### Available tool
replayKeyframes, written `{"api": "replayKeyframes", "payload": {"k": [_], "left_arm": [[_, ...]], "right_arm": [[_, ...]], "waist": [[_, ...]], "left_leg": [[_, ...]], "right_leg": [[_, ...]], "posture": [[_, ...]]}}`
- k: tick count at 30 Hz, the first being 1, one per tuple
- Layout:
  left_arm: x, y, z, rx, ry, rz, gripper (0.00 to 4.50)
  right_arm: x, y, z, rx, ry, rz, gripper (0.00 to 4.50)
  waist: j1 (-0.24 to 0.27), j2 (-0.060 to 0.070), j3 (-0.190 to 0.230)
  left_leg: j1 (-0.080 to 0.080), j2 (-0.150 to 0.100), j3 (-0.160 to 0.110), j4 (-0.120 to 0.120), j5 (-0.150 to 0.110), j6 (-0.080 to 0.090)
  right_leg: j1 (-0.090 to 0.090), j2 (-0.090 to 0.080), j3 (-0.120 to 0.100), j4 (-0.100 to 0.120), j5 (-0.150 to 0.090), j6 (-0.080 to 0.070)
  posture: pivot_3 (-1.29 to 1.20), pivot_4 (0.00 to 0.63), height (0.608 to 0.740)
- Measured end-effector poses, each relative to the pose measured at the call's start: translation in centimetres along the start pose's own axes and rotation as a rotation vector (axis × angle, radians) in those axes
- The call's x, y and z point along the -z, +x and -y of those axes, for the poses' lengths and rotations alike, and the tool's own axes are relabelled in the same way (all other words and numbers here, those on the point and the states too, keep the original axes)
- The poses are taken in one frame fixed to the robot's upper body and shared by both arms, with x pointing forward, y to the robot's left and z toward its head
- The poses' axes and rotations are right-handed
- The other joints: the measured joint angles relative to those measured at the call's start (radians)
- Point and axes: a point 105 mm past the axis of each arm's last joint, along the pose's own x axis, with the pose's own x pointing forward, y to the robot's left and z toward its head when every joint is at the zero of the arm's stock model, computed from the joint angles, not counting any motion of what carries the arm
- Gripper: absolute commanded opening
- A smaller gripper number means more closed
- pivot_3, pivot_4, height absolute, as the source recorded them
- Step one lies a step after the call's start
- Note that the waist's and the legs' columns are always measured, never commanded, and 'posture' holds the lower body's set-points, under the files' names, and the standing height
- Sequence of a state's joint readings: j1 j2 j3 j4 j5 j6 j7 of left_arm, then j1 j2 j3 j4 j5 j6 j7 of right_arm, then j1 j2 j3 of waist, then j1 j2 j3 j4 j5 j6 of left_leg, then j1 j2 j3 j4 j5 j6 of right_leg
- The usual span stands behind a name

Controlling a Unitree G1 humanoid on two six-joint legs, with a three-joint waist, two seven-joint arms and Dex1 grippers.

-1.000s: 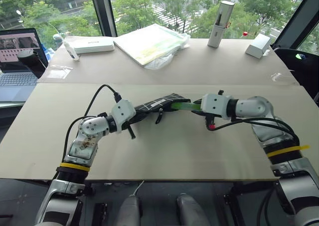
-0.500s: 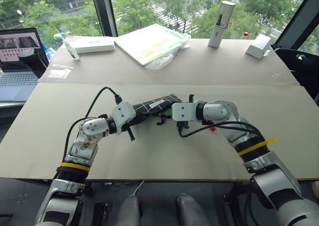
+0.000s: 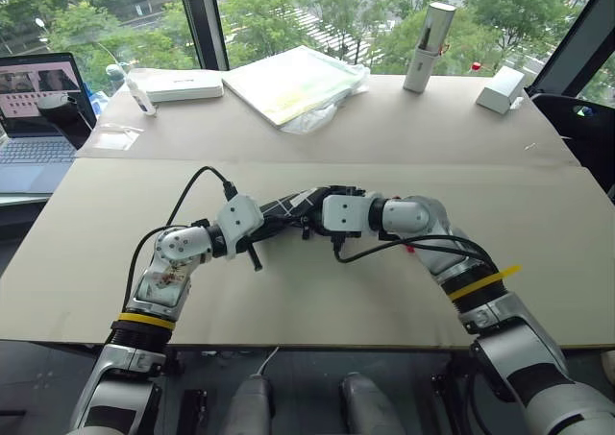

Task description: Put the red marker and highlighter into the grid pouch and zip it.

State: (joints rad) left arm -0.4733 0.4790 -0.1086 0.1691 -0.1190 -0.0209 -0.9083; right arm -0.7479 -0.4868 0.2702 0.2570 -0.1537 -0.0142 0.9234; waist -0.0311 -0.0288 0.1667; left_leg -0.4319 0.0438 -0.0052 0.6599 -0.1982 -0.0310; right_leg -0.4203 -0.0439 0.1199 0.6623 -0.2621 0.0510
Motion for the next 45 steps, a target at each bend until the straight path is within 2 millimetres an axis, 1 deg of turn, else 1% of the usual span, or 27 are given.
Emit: {"api": "replayKeyframes", "payload": {"k": [1, 2, 3, 6, 8, 9, 10, 12, 14, 15, 19, 22, 26, 31, 33, 34, 35, 37, 38, 39, 40, 45], "left_arm": [[0.1, -0.1, 0.0, -0.003, -0.001, -0.003, 0.00], [0.2, -0.2, -0.1, -0.008, -0.002, -0.006, 0.00], [0.2, -0.3, -0.1, -0.010, -0.003, -0.008, 0.00], [0.3, -0.2, 0.0, -0.011, -0.006, -0.006, 0.00], [0.4, -0.3, 0.1, -0.013, -0.009, -0.008, 0.00], [0.4, -0.3, 0.1, -0.014, -0.010, -0.009, 0.00], [0.4, -0.3, 0.1, -0.014, -0.010, -0.009, 0.00], [0.4, -0.3, 0.1, -0.015, -0.010, -0.009, 0.00], [0.4, -0.3, 0.0, -0.015, -0.010, -0.009, 0.00], [0.4, -0.3, 0.0, -0.015, -0.010, -0.009, 0.00], [0.4, -0.3, 0.1, -0.013, -0.010, -0.008, 0.00], [0.4, -0.3, 0.1, -0.013, -0.011, -0.009, 0.00], [0.4, -0.3, 0.1, -0.012, -0.011, -0.009, 0.00], [0.1, -0.2, 0.1, -0.011, -0.001, -0.002, 0.00], [0.0, -0.2, 0.1, -0.012, 0.000, -0.001, 0.00], [0.0, -0.2, 0.1, -0.013, 0.000, -0.001, 0.00], [0.0, -0.2, 0.1, -0.013, 0.000, -0.001, 0.00], [0.0, -0.2, 0.1, -0.014, 0.001, -0.001, 0.00], [0.0, -0.3, 0.0, -0.015, 0.002, -0.002, 0.00], [0.0, -0.3, 0.0, -0.016, 0.003, -0.003, 0.00], [0.0, -0.3, 0.0, -0.016, 0.003, -0.003, 0.00], [0.0, -0.3, 0.0, -0.018, 0.003, -0.003, 0.00]], "right_arm": [[0.5, -1.6, 0.3, 0.000, 0.069, 0.006, 3.27], [0.9, -3.3, 0.5, 0.011, 0.178, 0.025, 3.27], [1.1, -4.1, 0.6, 0.015, 0.236, 0.037, 3.27], [1.5, -7.2, 0.4, 0.025, 0.469, 0.096, 3.27], [2.5, -9.2, 0.6, 0.069, 0.562, 0.079, 3.27], [3.1, -9.9, 0.8, 0.105, 0.598, 0.057, 3.27], [3.6, -10.2, 1.0, 0.139, 0.618, 0.036, 3.27], [6.0, -10.9, 1.4, 0.276, 0.690, -0.089, 3.27], [7.7, -11.0, 0.9, 0.339, 0.752, -0.172, 3.27], [8.5, -10.7, 0.5, 0.369, 0.795, -0.206, 3.27], [9.6, -9.2, -1.0, 0.399, 0.885, -0.263, 3.27], [10.0, -8.5, -1.8, 0.415, 0.923, -0.288, 3.27], [10.1, -7.8, -2.4, 0.406, 0.926, -0.307, 3.27], [10.3, -7.6, -2.7, 0.405, 0.876, -0.344, 3.27], [10.4, -7.5, -2.8, 0.404, 0.853, -0.347, 2.76], [10.4, -7.3, -2.9, 0.397, 0.826, -0.345, 2.58], [10.4, -7.2, -2.9, 0.394, 0.816, -0.345, 2.26], [10.6, -7.2, -3.1, 0.391, 0.791, -0.351, 1.47], [10.7, -7.2, -3.1, 0.392, 0.788, -0.349, 1.21], [10.8, -7.2, -3.1, 0.395, 0.785, -0.346, 0.78], [10.9, -7.3, -3.0, 0.398, 0.782, -0.346, 0.55], [11.7, -8.0, -2.5, 0.432, 0.763, -0.358, 0.54]], "waist": [[0.004, 0.000, 0.000], [0.007, 0.000, 0.000], [0.007, 0.000, 0.000], [0.008, 0.000, 0.000], [0.007, 0.000, 0.000], [0.005, 0.000, 0.000], [0.004, 0.000, 0.000], [0.001, 0.000, 0.000], [0.001, 0.000, 0.000], [-0.001, 0.000, 0.000], [-0.008, 0.000, 0.000], [-0.006, 0.000, 0.000], [-0.008, 0.000, 0.000], [-0.008, 0.000, 0.000], [-0.008, 0.000, 0.000], [-0.009, 0.000, 0.000], [-0.009, 0.000, 0.000], [-0.007, -0.001, -0.001], [-0.005, -0.001, -0.001], [-0.004, -0.001, -0.001], [-0.003, -0.001, -0.001], [0.006, -0.001, -0.001]], "left_leg": [[0.000, 0.000, 0.000, 0.000, 0.000, 0.000], [0.000, 0.000, 0.000, 0.000, 0.000, 0.000], [0.000, 0.000, 0.000, 0.000, 0.000, 0.000], [0.001, 0.000, 0.000, 0.000, 0.000, 0.000], [0.001, 0.000, 0.000, 0.000, 0.000, 0.000], [0.001, 0.000, 0.000, 0.000, 0.000, 0.000], [0.001, 0.000, 0.000, 0.000, 0.000, 0.000], [0.001, 0.000, 0.000, 0.000, 0.000, 0.000], [0.001, 0.000, 0.000, 0.000, 0.000, 0.000], [0.001, 0.000, 0.000, 0.000, 0.000, 0.000], [0.001, 0.000, 0.000, 0.000, 0.000, 0.000], [0.000, 0.000, 0.000, 0.000, 0.000, 0.000], [0.000, 0.000, 0.000, 0.000, 0.000, 0.000], [0.001, 0.000, 0.000, 0.000, 0.000, 0.000], [0.001, 0.000, 0.000, 0.000, 0.000, 0.000], [0.001, 0.000, 0.000, 0.000, 0.000, 0.000], [0.002, 0.000, 0.000, 0.000, 0.000, 0.000], [0.002, 0.000, 0.000, 0.000, 0.000, 0.000], [0.002, 0.000, 0.000, 0.000, 0.000, 0.000], [0.003, 0.000, 0.000, 0.000, 0.000, 0.000], [0.003, 0.000, 0.000, 0.000, 0.000, 0.000], [0.007, 0.000, 0.000, 0.001, 0.000, 0.000]], "right_leg": [[0.001, 0.000, 0.000, 0.000, 0.000, 0.000], [0.001, 0.000, 0.000, -0.001, 0.000, 0.000], [0.000, 0.000, 0.000, -0.001, 0.000, 0.000], [0.000, 0.001, 0.000, 0.000, 0.000, 0.000], [0.000, 0.001, 0.000, 0.000, 0.000, 0.000], [0.000, 0.001, 0.000, 0.000, 0.000, 0.000], [0.000, 0.001, 0.000, 0.000, 0.000, 0.000], [0.000, 0.001, 0.000, 0.000, 0.000, 0.000], [0.000, 0.001, 0.001, 0.000, 0.000, 0.000], [0.000, 0.001, 0.001, 0.000, 0.000, 0.000], [-0.001, 0.001, 0.001, 0.000, 0.000, 0.000], [0.000, 0.000, 0.001, 0.000, 0.000, 0.000], [0.000, 0.001, 0.001, 0.000, 0.000, 0.000], [0.000, 0.001, 0.001, 0.000, 0.000, 0.000], [0.000, 0.001, 0.001, 0.000, 0.000, 0.000], [0.001, 0.001, 0.001, -0.001, 0.000, 0.000], [0.001, 0.001, 0.001, -0.001, 0.000, 0.000], [0.003, 0.001, 0.000, -0.001, 0.000, 0.000], [0.003, 0.001, 0.000, -0.001, 0.000, 0.000], [0.004, 0.001, 0.000, -0.001, 0.000, 0.000], [0.004, 0.000, 0.000, -0.002, 0.000, 0.000], [0.008, 0.000, 0.000, -0.003, 0.000, 0.000]], "posture": [[0.00, 0.150, 0.731], [0.00, 0.150, 0.731], [0.00, 0.150, 0.731], [0.00, 0.150, 0.731], [0.00, 0.150, 0.731], [0.00, 0.150, 0.731], [0.00, 0.150, 0.731], [0.00, 0.150, 0.731], [0.00, 0.150, 0.731], [0.00, 0.150, 0.731], [0.00, 0.150, 0.731], [0.00, 0.150, 0.731], [0.00, 0.150, 0.731], [0.00, 0.150, 0.731], [0.00, 0.150, 0.731], [0.00, 0.150, 0.731], [0.00, 0.150, 0.731], [0.00, 0.150, 0.731], [0.00, 0.150, 0.731], [0.00, 0.150, 0.731], [0.00, 0.150, 0.731], [0.00, 0.150, 0.731]]}}
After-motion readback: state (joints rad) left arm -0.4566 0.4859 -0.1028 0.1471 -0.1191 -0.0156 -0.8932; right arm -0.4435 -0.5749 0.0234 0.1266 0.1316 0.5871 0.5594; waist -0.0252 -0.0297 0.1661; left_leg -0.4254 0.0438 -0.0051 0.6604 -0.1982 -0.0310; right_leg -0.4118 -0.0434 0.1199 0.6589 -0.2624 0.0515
